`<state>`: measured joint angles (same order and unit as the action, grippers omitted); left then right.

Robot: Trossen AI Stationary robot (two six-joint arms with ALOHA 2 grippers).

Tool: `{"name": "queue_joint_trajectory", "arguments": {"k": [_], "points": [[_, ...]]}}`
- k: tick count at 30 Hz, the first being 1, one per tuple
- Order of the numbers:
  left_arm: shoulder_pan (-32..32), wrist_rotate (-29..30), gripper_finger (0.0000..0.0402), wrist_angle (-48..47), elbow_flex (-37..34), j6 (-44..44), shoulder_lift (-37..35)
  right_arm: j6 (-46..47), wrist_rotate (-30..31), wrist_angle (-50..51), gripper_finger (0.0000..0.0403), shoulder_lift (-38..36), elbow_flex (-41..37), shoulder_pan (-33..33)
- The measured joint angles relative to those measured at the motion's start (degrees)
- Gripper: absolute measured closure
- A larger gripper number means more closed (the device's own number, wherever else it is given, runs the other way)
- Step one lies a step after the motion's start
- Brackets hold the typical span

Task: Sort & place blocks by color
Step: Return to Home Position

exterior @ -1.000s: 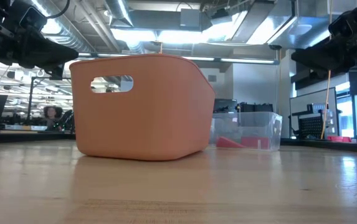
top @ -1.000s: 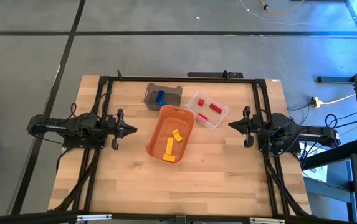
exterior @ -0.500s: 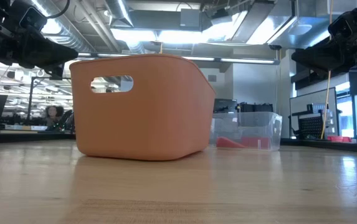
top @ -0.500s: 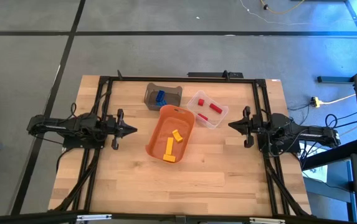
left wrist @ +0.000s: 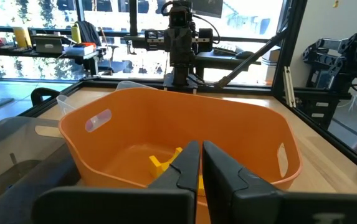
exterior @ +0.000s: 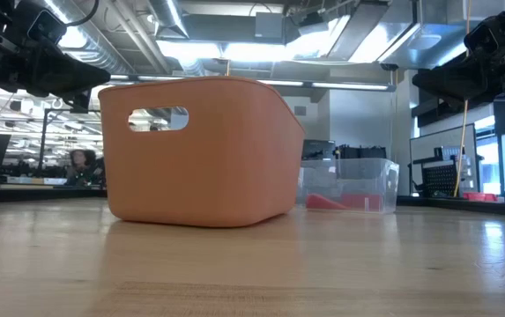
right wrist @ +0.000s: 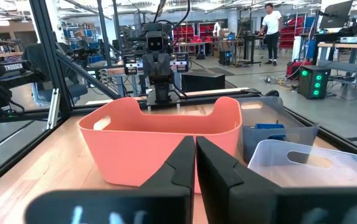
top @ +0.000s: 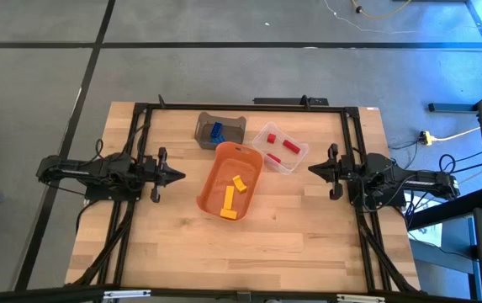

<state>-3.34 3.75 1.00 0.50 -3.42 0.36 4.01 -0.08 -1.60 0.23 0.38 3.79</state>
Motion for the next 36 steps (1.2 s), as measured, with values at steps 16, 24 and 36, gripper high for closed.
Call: {"name": "queue_joint_trajectory", "arguments": {"k": [16,24,36], "points": [[0.0,0.0,0.0374,0.0,0.0,0.0,0.0,0.0,0.0,0.0,0.0384,0.0,0.0,0.0],[0.0,0.0,0.0388,0.0,0.0,0.0,0.0,0.0,0.0,0.0,0.0384,0.0,0.0,0.0],[0.0,0.0,0.0401,0.0,0.0,0.0,0.0,0.0,0.0,0.0,0.0384,0.0,0.0,0.0]]}}
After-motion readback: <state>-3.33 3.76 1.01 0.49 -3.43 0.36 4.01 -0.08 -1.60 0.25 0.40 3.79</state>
